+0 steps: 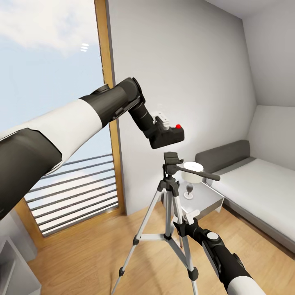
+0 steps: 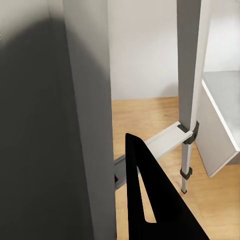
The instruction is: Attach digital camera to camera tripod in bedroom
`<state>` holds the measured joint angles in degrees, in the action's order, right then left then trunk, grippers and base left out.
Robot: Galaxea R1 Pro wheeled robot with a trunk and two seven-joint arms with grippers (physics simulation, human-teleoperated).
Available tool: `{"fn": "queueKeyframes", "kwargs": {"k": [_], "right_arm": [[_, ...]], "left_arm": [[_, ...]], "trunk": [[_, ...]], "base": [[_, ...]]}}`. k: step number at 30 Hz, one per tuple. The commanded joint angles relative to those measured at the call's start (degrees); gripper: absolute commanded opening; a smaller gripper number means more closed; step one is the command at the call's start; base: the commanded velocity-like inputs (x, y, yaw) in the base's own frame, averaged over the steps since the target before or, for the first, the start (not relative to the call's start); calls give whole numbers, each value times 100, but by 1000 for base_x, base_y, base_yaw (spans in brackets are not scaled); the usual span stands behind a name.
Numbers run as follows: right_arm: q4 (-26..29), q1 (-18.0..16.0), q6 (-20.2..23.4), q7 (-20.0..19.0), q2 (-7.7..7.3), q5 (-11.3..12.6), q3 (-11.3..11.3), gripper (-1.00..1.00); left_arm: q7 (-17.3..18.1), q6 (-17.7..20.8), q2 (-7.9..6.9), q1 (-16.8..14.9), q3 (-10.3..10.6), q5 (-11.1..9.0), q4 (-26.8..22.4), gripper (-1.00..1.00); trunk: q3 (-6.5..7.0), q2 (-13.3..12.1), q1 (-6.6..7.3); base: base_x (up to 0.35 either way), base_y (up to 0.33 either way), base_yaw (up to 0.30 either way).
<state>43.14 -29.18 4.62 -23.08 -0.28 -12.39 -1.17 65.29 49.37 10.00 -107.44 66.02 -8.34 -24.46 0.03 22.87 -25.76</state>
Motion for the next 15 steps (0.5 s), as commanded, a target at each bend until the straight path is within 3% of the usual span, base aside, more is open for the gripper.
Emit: {"fn": "queueKeyframes", "kwargs": {"k": [1,10,15], "right_arm": [[11,0,30,-30,1,-27,-14,-100],[11,0,30,-30,1,-27,-14,-100],[11,0,30,-30,1,-27,-14,-100]], "left_arm": [[1,22,0,-4,36,-39,-5,-100],[-11,0,0,-4,34,-51,-47,-100],[-23,-240,0,-3,34,-94,-57,-100]], "trunk": [[-3,5,-2],[-3,5,-2],[-3,5,-2]], "base": [[0,0,0],[0,0,0],[0,0,0]]}}
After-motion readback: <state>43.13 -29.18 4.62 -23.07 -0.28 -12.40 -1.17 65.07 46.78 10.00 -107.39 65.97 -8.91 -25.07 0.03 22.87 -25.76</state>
